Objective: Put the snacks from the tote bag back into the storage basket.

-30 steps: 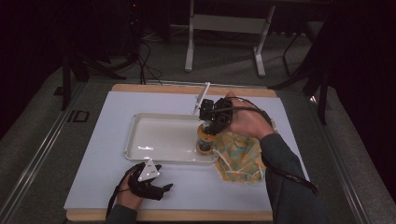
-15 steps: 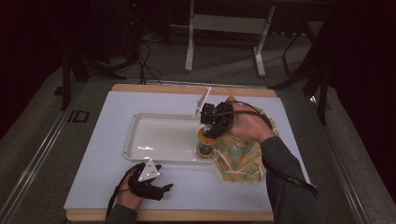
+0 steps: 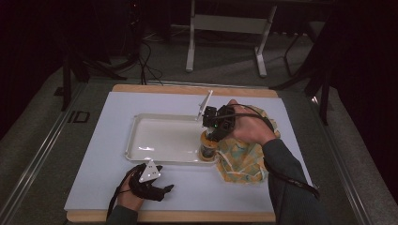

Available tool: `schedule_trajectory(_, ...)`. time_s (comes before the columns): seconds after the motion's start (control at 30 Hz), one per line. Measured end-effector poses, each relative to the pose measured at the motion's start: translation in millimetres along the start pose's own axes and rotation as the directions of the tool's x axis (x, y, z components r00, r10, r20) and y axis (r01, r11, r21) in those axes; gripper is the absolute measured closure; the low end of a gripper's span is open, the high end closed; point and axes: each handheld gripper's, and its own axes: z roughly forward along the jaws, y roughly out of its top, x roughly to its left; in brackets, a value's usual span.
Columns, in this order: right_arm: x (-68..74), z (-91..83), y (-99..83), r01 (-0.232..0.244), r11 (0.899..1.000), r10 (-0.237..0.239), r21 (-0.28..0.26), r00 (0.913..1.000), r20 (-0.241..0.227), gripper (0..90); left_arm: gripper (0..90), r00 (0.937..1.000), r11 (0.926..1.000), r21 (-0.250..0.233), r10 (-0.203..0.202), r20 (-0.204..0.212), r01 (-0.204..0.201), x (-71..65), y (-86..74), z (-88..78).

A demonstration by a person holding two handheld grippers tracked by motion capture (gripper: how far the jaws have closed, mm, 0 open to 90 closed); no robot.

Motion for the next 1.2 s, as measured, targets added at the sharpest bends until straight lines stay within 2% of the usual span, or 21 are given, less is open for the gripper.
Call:
schedule_trajectory(0.63, 0.5, 8.5, 0.4, 0.018, 0.999, -0.017, 0.034, 0.9997, -0.018, 58.7, 20.0, 1.0, 1.0, 0.008, 0.004, -0.002, -0.004, -0.6, 0.3, 0.8)
schedule_trajectory(1.2, -2.9, 12.7, 2.3, 0.009, 0.999, -0.008, 0.034, 0.9995, -0.03, 57.8, 20.0, 1.0, 1.0, 0.008, 0.006, -0.003, -0.006, -0.7, 0.3, 0.8)
